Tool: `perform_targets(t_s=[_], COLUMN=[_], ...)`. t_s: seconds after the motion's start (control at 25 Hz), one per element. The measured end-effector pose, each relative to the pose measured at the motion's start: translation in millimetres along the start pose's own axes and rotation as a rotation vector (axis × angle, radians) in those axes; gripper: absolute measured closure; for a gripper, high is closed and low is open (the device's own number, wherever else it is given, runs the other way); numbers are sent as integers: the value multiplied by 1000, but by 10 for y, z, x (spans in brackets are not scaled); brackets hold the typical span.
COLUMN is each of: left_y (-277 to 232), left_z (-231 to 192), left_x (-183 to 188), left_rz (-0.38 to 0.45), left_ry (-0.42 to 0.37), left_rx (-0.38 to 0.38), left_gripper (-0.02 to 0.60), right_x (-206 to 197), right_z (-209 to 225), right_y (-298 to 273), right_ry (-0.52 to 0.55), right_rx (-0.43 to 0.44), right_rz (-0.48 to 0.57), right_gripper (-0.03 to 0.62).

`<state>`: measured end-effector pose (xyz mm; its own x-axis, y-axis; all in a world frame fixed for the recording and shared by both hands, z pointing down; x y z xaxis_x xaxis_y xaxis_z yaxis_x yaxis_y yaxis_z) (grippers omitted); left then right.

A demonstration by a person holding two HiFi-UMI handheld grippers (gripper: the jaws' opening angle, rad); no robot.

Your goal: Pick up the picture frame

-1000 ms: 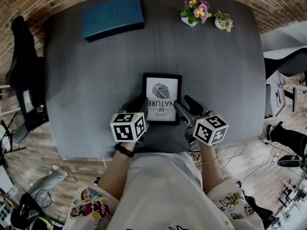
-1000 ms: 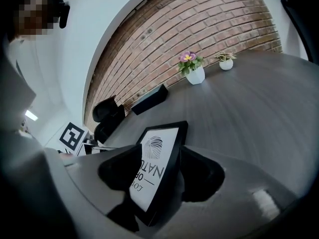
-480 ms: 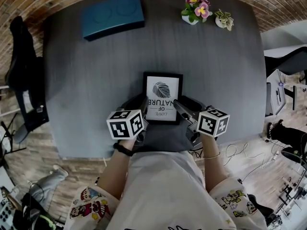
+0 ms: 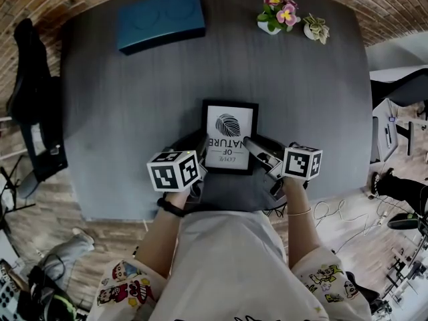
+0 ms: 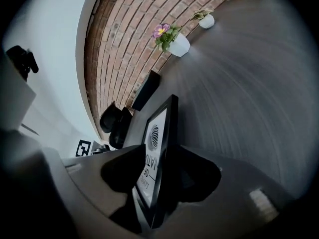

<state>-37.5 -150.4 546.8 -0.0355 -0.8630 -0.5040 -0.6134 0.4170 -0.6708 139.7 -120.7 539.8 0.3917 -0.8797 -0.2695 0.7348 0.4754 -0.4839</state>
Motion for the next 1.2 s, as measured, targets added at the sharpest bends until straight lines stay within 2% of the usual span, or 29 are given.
perform_targets(t_s=[0.24, 0.48, 0.64, 0.96, 1.2], left_y=[6, -22, -29, -27, -28], left_z=[-12, -19, -19, -23, -30], left_x=[7, -60, -54, -54, -51], left_rz=[-4, -35, -41, -47, -57], left_ry=[20, 61, 68, 83, 104], left_rx=[-11, -43, -57, -72, -91], left_gripper=[497, 497, 497, 497, 497], right_x=[26, 58, 50, 63, 18], right_z=[-8, 7, -148, -297, -282], right_y=[-26, -33, -162, -388, -419], right_ry=[-64, -155, -186, -201, -212], right_rx=[62, 152, 282, 335, 312], right_rz=[-27, -106, -173, -168, -177], right_gripper=[433, 442, 447, 471, 507])
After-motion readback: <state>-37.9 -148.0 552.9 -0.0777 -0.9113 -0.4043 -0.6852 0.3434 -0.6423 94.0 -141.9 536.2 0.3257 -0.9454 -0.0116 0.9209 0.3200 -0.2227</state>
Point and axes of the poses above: the fingertips, and each gripper's own axes: y backward along the fingers, z to its right, x out of its top, the point moved 4 cm from there along y, backward along the fingers, and after that the axes turned 3 degrees about -y, right-handed, at the moved point
